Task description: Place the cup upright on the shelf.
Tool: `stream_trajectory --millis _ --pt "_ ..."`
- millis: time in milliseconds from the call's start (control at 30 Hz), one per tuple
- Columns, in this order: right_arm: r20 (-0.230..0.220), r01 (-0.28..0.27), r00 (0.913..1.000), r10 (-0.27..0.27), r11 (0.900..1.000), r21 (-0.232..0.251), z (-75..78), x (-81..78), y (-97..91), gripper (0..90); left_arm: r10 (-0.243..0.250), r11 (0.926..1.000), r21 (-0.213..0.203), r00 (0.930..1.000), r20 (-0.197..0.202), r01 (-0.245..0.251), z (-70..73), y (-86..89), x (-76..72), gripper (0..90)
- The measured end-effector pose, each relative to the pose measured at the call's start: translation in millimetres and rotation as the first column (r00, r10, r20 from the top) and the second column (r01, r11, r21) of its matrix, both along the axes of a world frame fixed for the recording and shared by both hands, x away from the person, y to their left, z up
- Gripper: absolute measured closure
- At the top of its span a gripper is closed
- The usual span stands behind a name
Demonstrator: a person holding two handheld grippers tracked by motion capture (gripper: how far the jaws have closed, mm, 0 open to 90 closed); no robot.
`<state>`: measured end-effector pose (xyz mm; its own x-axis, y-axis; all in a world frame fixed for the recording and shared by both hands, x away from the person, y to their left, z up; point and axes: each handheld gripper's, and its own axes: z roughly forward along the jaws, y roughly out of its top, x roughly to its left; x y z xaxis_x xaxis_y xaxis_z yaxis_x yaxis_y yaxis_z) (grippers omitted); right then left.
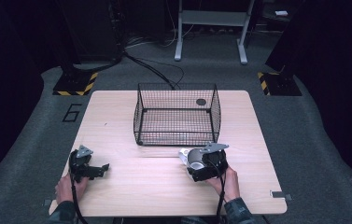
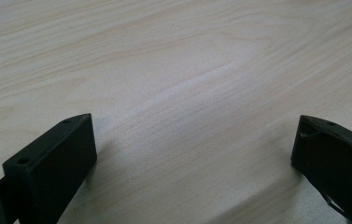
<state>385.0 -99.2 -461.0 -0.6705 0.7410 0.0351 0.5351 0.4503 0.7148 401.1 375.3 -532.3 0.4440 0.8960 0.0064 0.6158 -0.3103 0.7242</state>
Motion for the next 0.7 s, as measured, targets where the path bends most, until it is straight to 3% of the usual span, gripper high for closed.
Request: stream_trajectory --millis 167,700 --pt "0.005 -0.001 1.0 0.001 0.9994 -0.034 0.5 1.0 3.1 1.1 -0.001 1.0 0.001 1.0 0.0 0.001 0.0 0.1 0.1 0.1" --pt "-0.004 0.013 0.9999 -0.013 0.9994 -0.031 0.8 2.4 3.7 5.3 -0.001 1.0 0.001 1.0 0.0 0.001 0.0 0.1 0.1 0.1"
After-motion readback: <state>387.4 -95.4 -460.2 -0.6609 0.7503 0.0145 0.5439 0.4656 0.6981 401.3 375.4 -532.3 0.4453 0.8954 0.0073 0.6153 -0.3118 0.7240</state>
